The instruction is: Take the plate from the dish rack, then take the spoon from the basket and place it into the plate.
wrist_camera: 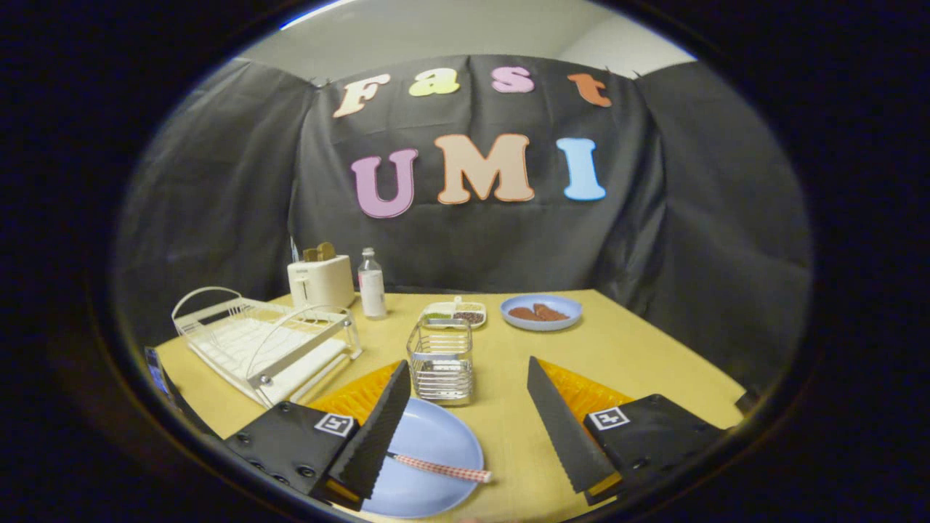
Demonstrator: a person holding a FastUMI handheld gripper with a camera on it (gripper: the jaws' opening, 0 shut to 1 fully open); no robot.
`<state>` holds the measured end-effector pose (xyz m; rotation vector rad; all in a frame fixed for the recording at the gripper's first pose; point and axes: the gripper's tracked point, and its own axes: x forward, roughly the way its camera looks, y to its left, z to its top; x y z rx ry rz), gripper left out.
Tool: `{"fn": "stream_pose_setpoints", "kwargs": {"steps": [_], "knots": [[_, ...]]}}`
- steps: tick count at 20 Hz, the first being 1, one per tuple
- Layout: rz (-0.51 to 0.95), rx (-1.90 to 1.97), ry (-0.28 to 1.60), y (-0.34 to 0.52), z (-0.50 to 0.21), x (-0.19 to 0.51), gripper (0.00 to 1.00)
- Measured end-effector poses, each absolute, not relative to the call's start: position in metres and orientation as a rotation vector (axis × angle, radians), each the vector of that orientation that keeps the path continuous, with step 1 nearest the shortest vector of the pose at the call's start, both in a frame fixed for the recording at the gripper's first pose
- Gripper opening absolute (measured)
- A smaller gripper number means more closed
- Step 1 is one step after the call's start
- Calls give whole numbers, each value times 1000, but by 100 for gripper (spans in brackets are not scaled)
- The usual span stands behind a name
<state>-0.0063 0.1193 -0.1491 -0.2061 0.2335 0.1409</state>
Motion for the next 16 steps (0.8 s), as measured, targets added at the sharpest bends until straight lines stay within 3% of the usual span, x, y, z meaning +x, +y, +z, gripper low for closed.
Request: {"fn": "stream_pose_setpoints", "kwargs": {"steps": [7,16], "knots": [[166,-73,213,128,-96,-13,100],[54,-109,115,76,-3,-12,100]]}}
